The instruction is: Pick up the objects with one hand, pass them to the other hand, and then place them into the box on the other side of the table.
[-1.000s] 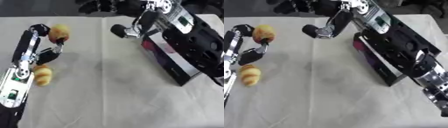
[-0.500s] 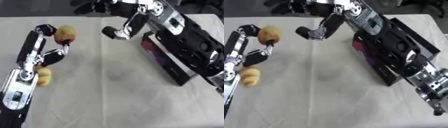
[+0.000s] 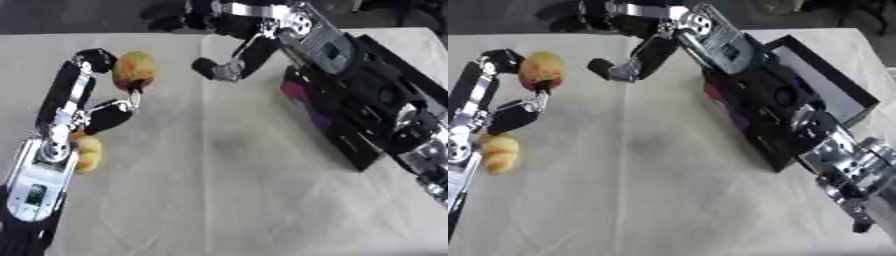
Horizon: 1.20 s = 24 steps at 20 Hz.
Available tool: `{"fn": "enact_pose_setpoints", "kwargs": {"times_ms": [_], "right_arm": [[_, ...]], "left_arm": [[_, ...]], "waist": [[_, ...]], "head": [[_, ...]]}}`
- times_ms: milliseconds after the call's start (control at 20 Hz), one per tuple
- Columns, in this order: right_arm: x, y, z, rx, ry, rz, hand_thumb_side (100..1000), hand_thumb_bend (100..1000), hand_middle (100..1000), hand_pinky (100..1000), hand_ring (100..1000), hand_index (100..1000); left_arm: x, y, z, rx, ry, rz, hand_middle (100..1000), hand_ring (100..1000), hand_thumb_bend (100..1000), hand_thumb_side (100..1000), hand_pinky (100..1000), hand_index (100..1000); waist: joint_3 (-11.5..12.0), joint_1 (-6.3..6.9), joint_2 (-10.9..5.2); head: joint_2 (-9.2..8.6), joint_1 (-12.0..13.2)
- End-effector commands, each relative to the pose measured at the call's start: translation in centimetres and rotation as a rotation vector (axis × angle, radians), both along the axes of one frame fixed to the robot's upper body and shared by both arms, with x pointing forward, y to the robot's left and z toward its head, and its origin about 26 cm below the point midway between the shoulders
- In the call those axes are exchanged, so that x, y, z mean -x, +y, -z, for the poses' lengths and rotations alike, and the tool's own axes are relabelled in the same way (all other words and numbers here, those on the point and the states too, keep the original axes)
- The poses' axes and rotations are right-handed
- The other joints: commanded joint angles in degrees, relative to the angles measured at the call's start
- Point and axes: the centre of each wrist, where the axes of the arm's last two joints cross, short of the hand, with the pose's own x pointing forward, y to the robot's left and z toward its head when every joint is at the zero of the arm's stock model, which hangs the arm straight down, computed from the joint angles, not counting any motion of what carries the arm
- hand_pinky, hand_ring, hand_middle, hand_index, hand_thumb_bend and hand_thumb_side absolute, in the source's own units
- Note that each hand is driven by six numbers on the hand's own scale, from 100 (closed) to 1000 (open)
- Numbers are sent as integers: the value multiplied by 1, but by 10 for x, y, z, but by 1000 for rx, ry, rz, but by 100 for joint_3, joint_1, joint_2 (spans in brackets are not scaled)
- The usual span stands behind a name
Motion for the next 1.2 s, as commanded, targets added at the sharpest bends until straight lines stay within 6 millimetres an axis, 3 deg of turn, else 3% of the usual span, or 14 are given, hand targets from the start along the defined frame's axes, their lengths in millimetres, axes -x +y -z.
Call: {"fn": "enact_pose_setpoints", "kwargs": {"times_ms": [50,1200], "right_arm": [[-4,-2,-9,134,-222,-152,163,100,1000,1000,985,1000],[-18,8,13,153,-275,-92,170,100,924,1000,965,1000]], "left_arm": [[3,-6,-13,15,-40,23,570,681,100,174,763,555],[11,-30,-21,24,-88,81,565,677,100,159,761,552]], "waist": [[12,9,-99],[133,-1,-20]], "head": [[-14,-29],[-14,-148]]}}
